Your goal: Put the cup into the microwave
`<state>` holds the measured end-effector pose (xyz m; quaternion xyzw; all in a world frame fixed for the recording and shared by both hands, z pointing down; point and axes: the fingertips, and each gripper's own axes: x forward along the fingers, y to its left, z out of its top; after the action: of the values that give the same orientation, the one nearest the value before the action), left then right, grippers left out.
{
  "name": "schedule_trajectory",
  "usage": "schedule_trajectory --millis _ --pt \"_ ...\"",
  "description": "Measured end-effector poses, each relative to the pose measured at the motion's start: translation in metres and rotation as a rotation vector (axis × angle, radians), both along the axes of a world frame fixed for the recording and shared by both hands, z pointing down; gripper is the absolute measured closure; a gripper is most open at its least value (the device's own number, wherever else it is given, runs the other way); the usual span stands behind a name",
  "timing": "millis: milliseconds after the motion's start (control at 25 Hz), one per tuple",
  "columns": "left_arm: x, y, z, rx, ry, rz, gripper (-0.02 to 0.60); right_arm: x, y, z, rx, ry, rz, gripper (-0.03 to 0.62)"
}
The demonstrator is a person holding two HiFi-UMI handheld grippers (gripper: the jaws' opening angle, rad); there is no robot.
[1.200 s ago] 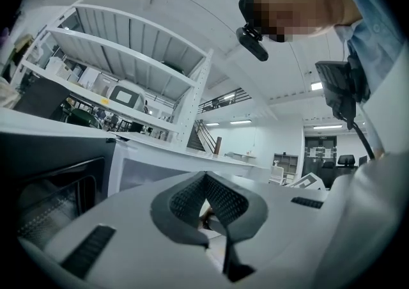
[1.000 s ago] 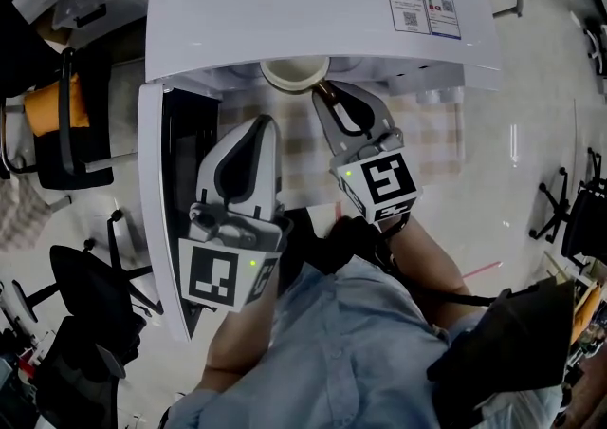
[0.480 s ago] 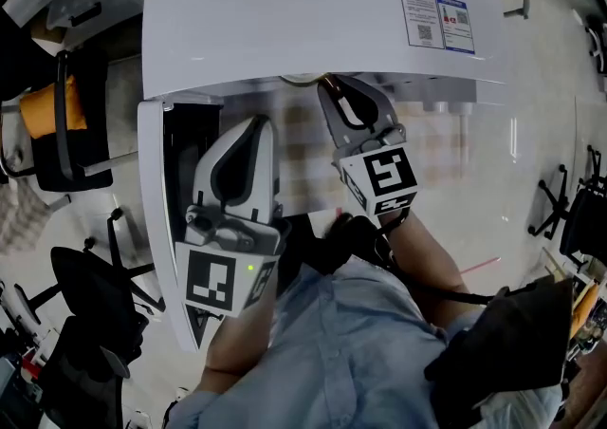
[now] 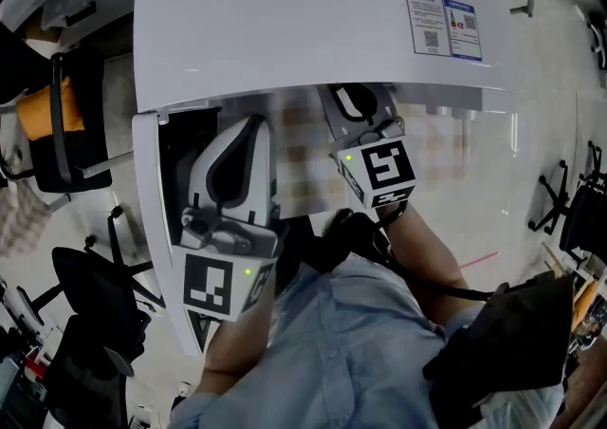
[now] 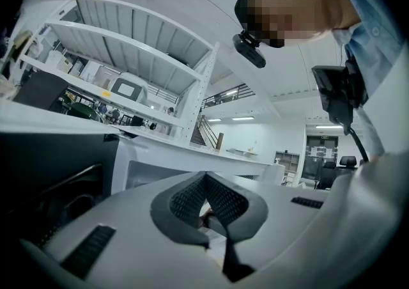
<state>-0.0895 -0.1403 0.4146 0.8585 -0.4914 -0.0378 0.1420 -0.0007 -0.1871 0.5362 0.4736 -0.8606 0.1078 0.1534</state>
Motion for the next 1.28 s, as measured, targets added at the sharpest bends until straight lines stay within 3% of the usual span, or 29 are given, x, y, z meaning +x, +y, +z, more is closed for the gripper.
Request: schedule_trajectory --millis 960,1120,1280 --pt "-0.012 0.005 -0.005 -0.005 0.016 -0.015 0.577 -0.014 -0.039 0.008 -0.009 0.054 0.053 0.536" --pt "-0.008 0.014 -0.011 0.01 0.024 -0.015 0.576 -0.012 -0.03 0.012 -0.02 0.043 0.052 0.467" --pt "0.0 0.029 -0.018 0.026 0.02 -0.005 0.577 -0.01 -0.014 0.005 -0.025 0.033 0.057 0.465"
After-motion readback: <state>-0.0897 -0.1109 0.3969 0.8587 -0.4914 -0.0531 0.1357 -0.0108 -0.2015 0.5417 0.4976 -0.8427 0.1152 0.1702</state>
